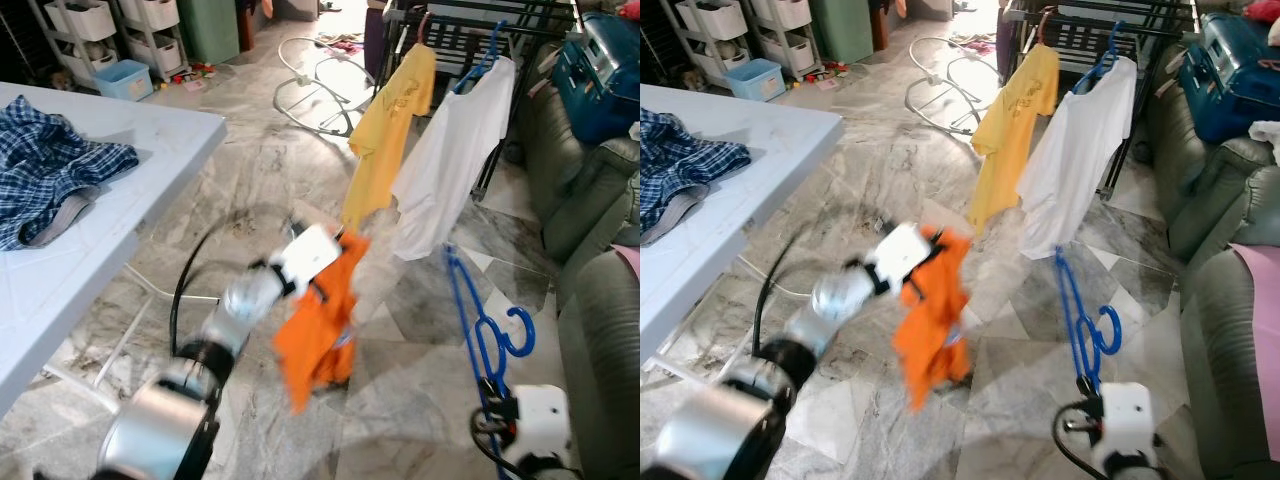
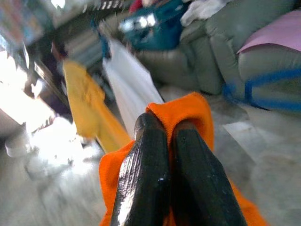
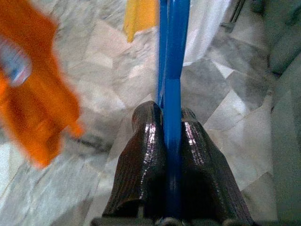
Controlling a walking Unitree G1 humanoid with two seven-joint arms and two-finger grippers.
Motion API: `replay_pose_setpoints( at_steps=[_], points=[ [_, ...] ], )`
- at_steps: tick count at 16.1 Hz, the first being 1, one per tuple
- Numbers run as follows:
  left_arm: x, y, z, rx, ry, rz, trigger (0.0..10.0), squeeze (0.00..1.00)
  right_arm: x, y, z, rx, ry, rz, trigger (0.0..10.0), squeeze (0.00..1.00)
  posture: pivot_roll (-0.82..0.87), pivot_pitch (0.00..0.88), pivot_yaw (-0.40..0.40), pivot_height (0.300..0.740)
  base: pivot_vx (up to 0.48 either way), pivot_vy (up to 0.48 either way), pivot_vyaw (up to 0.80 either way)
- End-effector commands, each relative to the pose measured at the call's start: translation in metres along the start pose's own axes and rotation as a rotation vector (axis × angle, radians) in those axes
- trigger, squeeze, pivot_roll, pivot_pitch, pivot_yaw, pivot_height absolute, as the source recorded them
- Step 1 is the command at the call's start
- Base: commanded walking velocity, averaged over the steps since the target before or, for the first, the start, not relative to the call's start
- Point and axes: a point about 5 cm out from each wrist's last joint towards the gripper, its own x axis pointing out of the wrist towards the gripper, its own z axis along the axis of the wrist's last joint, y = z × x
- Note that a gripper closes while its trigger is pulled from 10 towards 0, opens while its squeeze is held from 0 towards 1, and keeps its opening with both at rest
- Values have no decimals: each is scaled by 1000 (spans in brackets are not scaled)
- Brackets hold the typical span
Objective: Hang hanger
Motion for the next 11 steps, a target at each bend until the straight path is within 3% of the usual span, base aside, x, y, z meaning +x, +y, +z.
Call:
replay_pose_setpoints(
  at_steps=[1,3,8,9,11],
  points=[
    [3,5,7,75,-23,-22,10000,0,-7,-7,8,-4,-8,46,10000,0,-15,72,-3,740,0,0,0],
    [6,7,13,137,-46,-64,10000,0,-17,-7,14,3,-14,121,10000,0,-28,77,5,740,0,0,0],
    [3,-13,8,251,-45,-247,10000,0,-39,9,22,-27,34,328,10000,0,-38,92,4,740,0,0,0],
    [1,-16,5,298,-32,-282,10000,0,-43,8,23,-61,64,365,10000,0,-43,97,2,740,0,0,0],
    [3,-9,4,349,11,-274,10000,0,-50,-10,24,-229,149,365,10000,0,-43,106,-1,740,0,0,0]
  ],
)
